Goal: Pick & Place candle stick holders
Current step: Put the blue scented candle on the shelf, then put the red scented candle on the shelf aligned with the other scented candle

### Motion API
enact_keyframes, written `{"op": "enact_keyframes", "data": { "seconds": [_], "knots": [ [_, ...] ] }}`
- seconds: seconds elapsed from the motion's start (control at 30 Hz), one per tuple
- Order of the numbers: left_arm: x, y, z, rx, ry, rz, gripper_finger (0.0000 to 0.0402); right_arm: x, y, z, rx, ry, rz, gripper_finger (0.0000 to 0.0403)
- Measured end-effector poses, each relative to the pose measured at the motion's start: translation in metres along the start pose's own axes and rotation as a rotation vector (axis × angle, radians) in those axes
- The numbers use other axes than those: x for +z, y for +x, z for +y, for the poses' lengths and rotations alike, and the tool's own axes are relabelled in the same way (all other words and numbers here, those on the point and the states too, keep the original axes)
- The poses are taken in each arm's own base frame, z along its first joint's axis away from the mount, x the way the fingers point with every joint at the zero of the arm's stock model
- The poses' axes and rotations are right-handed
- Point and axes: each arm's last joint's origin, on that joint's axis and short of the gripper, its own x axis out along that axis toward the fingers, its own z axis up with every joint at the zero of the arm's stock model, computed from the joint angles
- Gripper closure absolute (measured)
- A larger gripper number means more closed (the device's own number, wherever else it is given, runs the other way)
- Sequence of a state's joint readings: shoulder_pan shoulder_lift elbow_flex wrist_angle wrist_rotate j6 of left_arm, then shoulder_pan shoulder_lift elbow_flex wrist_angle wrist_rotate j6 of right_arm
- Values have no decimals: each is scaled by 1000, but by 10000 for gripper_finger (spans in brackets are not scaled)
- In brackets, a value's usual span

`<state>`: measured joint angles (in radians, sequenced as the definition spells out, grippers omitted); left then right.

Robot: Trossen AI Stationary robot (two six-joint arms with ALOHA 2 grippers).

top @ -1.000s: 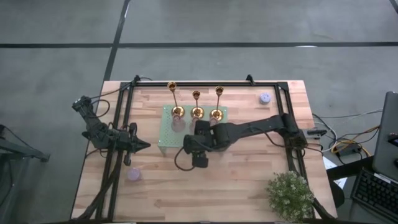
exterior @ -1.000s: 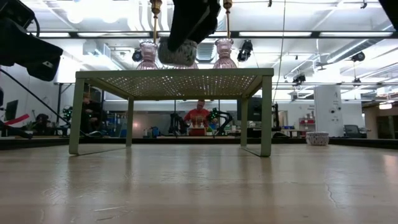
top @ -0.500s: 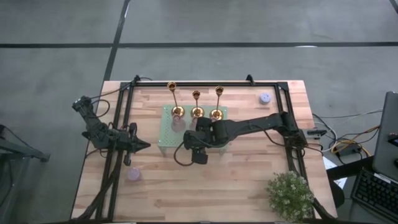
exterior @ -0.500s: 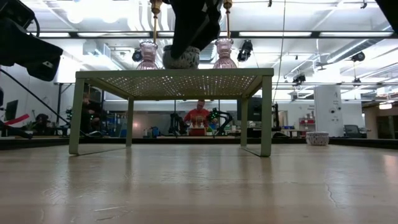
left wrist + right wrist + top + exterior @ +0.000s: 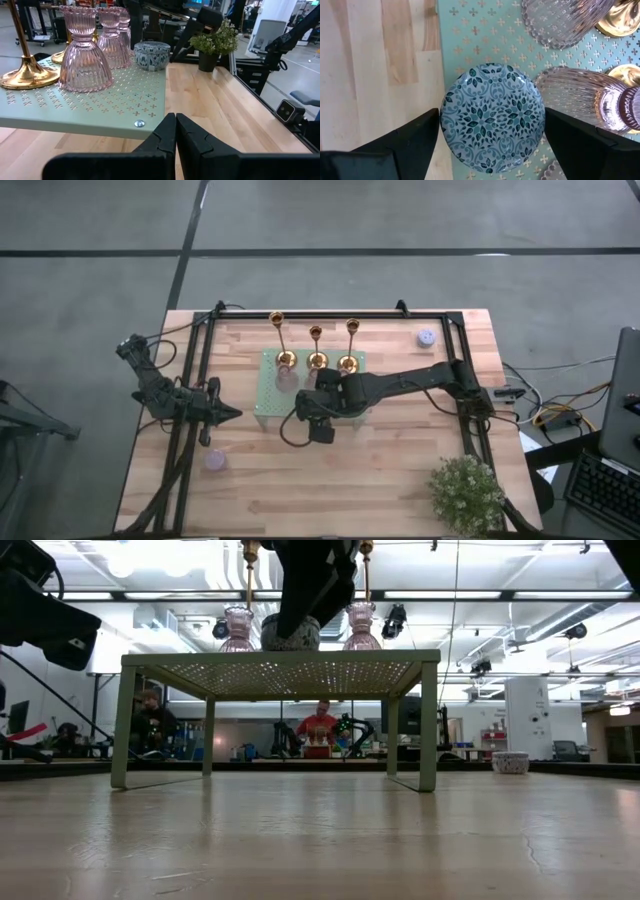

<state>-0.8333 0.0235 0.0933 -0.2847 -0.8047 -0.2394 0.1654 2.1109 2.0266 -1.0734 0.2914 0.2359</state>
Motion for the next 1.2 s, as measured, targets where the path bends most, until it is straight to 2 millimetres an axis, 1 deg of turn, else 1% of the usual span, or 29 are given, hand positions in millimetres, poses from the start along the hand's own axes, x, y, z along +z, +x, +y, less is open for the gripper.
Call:
{"op": "enact_keyframes", "data": {
  "seconds": [0.17,0.43,0.63,0.8,1.03,1.2],
  "knots": [
    [0,0,0,0,0,0,388,0,0,0,0,-4,0,58],
    [0,0,0,0,0,0,388,0,-1,0,1,-13,-1,66],
    [0,0,0,0,0,0,388,0,-1,0,1,-18,-1,60],
    [0,0,0,0,0,0,388,2,-7,-2,2,-17,-5,53],
    [0,0,0,0,0,0,388,6,-14,-3,0,-23,-23,60],
    [0,0,0,0,0,0,388,7,-21,-6,-20,-27,-14,57]
  ]
}}
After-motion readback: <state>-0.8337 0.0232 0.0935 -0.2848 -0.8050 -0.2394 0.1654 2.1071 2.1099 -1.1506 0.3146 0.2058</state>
